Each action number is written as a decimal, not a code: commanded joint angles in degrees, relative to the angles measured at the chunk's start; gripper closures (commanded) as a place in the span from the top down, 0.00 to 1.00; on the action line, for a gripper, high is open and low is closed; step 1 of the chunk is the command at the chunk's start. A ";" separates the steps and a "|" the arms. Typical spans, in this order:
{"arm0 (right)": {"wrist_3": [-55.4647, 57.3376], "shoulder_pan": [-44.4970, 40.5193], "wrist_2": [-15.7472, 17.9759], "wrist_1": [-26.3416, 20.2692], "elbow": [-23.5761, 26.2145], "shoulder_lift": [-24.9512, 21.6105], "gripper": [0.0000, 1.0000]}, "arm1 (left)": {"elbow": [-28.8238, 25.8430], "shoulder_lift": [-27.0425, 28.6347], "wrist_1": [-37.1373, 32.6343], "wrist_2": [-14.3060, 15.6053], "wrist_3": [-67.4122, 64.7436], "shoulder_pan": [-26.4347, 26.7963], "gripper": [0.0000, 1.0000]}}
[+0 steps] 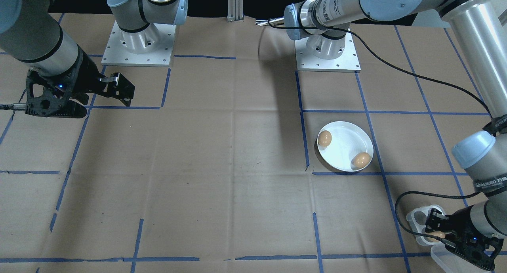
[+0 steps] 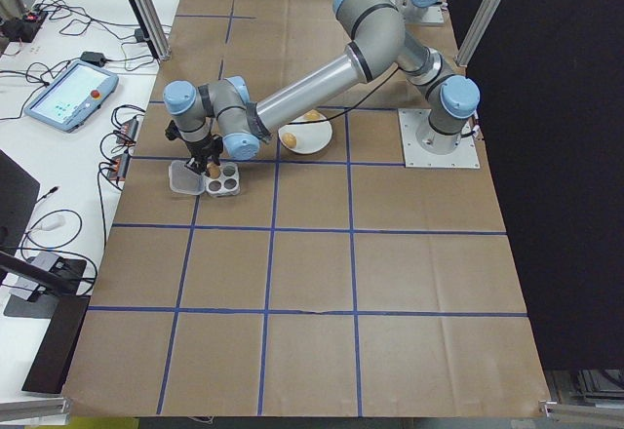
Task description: Place egg on plate
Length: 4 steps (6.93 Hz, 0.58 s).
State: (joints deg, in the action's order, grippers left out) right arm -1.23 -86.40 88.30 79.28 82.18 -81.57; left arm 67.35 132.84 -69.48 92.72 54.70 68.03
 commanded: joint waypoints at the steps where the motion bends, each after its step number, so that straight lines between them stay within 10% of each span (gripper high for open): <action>1: 0.00 0.00 -0.06 0.00 0.00 -0.08 1.00 | 2.07 -5.81 -5.19 -0.08 -0.73 0.35 0.00; 4: 0.00 0.00 0.03 0.00 0.00 0.00 1.00 | 22.13 -20.91 -9.88 -0.69 -16.14 3.58 0.00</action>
State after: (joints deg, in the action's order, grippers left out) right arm -1.23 -86.40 88.28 79.28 82.18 -81.61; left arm 80.83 118.13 -78.46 92.20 45.44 69.84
